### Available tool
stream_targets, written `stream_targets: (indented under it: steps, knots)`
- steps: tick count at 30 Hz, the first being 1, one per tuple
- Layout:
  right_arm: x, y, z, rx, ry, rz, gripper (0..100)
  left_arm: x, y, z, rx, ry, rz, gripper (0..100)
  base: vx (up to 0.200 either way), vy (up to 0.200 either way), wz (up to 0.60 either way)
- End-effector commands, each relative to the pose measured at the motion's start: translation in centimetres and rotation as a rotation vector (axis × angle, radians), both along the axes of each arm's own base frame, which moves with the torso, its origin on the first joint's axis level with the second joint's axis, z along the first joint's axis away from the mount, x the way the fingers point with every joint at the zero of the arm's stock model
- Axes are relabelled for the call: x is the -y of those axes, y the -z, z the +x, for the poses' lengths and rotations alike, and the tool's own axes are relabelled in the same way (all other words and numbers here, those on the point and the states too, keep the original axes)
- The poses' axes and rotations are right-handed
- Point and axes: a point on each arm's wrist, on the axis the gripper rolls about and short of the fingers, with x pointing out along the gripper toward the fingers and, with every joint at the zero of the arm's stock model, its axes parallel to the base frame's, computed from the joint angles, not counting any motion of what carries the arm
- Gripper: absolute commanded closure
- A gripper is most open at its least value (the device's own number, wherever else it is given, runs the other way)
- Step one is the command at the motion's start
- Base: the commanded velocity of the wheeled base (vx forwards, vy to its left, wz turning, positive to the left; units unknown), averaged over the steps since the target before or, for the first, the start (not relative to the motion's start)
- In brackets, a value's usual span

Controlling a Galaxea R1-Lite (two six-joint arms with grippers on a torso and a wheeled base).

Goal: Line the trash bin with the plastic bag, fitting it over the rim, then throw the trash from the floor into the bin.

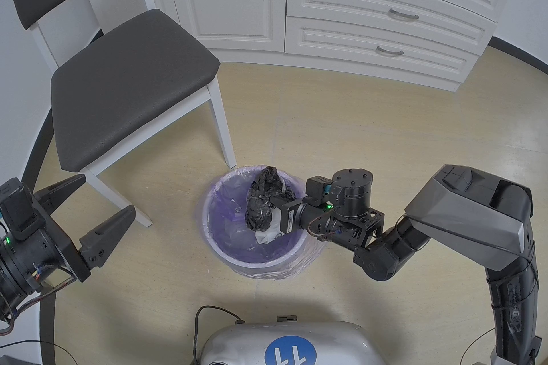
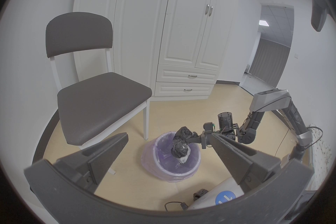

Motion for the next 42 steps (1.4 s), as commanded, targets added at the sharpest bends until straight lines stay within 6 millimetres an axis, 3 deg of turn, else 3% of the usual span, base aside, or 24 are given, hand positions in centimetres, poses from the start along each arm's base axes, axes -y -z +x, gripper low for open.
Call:
stream_targets:
  steps: [1, 11, 19, 28, 37, 38, 42]
  knots:
    - [-1.5, 0.6, -0.9, 0.027, -0.039, 0.021, 100, 0.0, 0.0, 0.0, -0.002, 0.001, 0.000, 0, 0.000, 0.000, 0.00]
    - [-2.8, 3.3, -0.2, 0.093, -0.052, 0.079, 100, 0.0, 0.0, 0.0, -0.002, 0.001, 0.001, 0, 0.000, 0.000, 0.00]
    - [-3.8, 2.9, 0.9, 0.174, -0.041, 0.201, 100, 0.0, 0.1, 0.0, -0.004, 0.003, 0.003, 0, 0.000, 0.000, 0.00]
    - [-4.0, 2.8, 1.1, 0.206, -0.040, 0.226, 100, 0.0, 0.2, 0.0, -0.006, 0.003, 0.003, 0, 0.000, 0.000, 0.00]
    - [-3.3, 2.6, -0.3, 0.194, -0.049, 0.209, 100, 0.0, 0.1, -0.1, 0.000, 0.003, 0.000, 0, 0.000, 0.000, 0.00]
    - [-3.0, 3.0, -1.2, 0.166, -0.059, 0.180, 100, 0.0, 0.1, -0.1, 0.001, 0.003, 0.000, 0, 0.000, 0.000, 0.00]
    - [-2.7, 3.6, -1.4, 0.179, -0.057, 0.142, 100, 0.0, 0.1, -0.2, 0.001, 0.004, 0.000, 0, 0.000, 0.000, 0.00]
